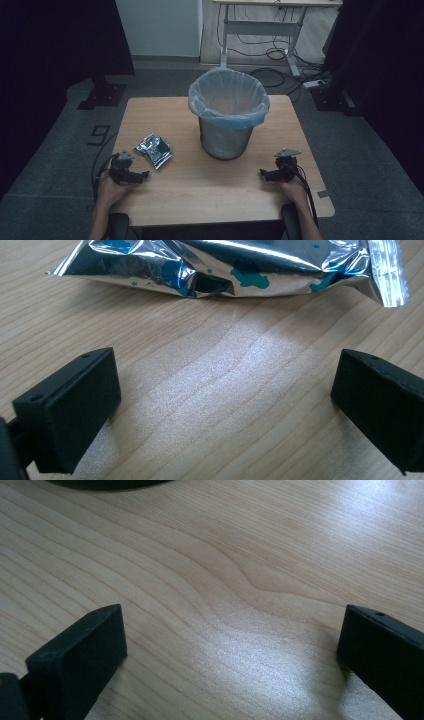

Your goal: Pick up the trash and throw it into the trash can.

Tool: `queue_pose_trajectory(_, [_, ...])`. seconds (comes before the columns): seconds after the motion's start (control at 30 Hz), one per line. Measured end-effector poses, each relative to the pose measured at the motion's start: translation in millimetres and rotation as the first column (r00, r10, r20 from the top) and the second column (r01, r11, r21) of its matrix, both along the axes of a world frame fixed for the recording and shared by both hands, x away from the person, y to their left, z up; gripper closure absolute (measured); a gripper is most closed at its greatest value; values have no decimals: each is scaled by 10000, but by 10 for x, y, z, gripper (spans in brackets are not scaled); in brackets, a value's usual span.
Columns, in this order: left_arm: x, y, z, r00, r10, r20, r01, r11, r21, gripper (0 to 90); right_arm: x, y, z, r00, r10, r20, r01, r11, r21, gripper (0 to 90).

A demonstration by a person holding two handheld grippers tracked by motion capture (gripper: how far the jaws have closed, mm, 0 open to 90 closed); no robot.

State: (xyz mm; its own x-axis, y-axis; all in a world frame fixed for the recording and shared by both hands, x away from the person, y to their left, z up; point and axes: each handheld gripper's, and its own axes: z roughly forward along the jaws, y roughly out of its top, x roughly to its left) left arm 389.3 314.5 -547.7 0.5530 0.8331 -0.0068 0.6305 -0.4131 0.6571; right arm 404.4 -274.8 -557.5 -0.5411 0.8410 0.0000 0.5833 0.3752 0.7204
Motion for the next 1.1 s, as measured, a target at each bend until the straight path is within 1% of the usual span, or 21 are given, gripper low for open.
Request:
queue_pose_trajectory(0.37, [3,5,-1,10000,-75,17,75,10000,-16,0,-4,7,0,10000,-43,-2,43,10000,12,0])
queue_pose_trajectory(0.43, [5,3,4,10000,-80,-47,80,10000,-18,0,-5,7,0,10000,-45,-1,45,10000,15,0])
queue_pose_trajectory(0.7, [15,-24,45,9990,-189,-411,200,9994,274,0,-8,8,0,10000,-37,-1,37,10000,13,0])
queue_pose_trajectory(0.77, [15,-26,60,9987,-193,-481,207,9994,283,0,-10,8,0,10000,-37,-1,37,10000,14,0])
queue_pose_trajectory(0.9, [15,-26,140,9987,-278,-430,285,9994,170,0,-10,9,0,10000,-37,0,37,10000,12,0])
queue_pose_trajectory(0.97, [12,-35,198,9990,-301,-337,298,9995,-103,2,-10,9,0,10000,-39,-2,39,10000,14,0])
queue_pose_trajectory(1.03, [12,-49,258,9987,-429,-274,418,9983,-397,3,-10,9,0,10000,-37,0,37,10000,14,0])
queue_pose_trajectory(1.1, [12,-72,316,9985,-506,-214,496,9977,-471,8,-10,9,0,10000,-38,0,38,10000,15,0])
